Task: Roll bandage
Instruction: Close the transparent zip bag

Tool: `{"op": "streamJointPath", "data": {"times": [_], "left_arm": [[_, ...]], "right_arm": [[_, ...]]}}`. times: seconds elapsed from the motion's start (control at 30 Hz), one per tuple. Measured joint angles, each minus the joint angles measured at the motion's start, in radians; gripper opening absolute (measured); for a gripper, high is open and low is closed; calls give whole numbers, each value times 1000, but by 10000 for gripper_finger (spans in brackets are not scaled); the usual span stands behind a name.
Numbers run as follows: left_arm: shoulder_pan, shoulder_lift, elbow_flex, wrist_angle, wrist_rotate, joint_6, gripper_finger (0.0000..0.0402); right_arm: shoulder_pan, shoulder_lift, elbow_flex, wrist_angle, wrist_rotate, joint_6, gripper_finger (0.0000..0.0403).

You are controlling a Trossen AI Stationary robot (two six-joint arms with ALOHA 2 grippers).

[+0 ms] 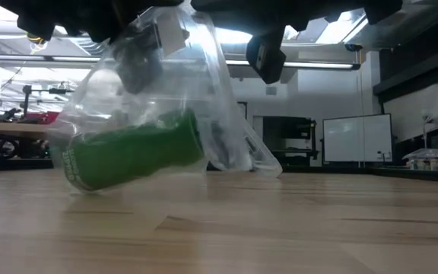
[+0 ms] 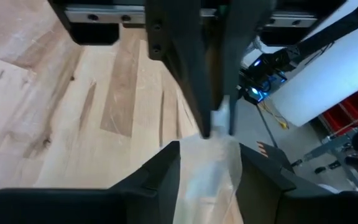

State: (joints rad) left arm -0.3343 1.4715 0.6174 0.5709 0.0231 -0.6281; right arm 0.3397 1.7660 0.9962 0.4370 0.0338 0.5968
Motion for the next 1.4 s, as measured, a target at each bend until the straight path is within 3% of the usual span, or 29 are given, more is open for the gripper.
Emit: {"op": "streamJointPath", "data": {"times": [0.23, 0.43, 1.4], "left_arm": [[14, 0, 0, 2, 0, 0, 87], [5, 0, 0, 22, 5, 35, 9], [1, 2, 0, 68, -27, 23, 0]], "right_arm": [[0, 0, 0, 23, 4, 0, 18], [0, 0, 0, 22, 2, 0, 18], [0, -2, 2, -62, 0, 17, 18]]}}
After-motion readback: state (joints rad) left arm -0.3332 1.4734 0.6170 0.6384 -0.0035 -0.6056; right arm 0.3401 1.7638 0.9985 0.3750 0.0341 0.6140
